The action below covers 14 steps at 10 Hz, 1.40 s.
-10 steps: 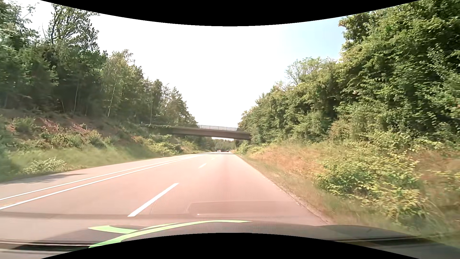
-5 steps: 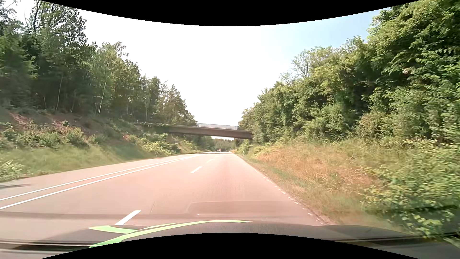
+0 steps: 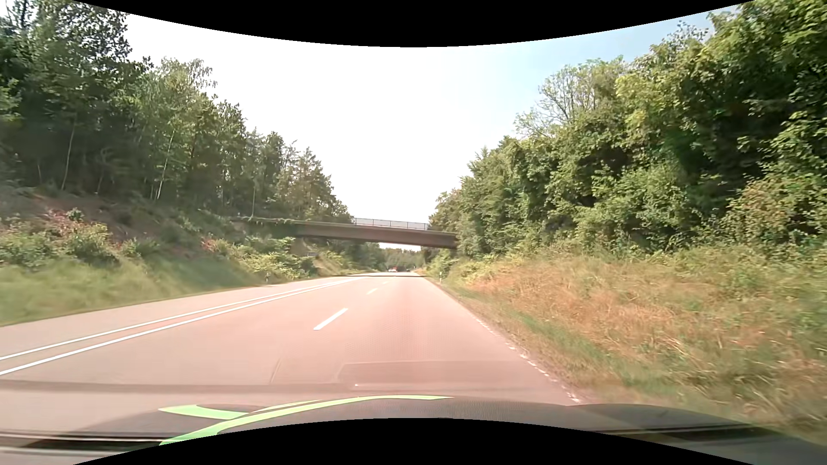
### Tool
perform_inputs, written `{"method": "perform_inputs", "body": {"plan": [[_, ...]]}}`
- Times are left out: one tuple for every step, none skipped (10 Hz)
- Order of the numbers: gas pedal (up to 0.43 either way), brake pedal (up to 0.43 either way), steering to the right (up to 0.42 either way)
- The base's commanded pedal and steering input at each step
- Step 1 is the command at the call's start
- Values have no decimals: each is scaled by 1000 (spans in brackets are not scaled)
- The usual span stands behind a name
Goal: Follow the waypoints while adhering to traffic rules and regulations
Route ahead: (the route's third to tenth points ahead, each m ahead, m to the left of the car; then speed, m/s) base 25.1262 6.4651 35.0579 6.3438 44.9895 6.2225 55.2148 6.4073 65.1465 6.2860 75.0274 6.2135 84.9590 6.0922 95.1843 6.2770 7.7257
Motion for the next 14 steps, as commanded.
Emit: {"method": "perform_inputs", "body": {"plan": [[118, 0, 1], [118, 0, 1], [118, 0, 0], [130, 0, 0], [130, 0, 0], [130, 0, 0], [130, 0, 0], [130, 0, 0], [130, 0, 0], [130, 0, 0], [130, 0, 0], [138, 0, 0], [138, 0, 0], [138, 0, 0]]}}
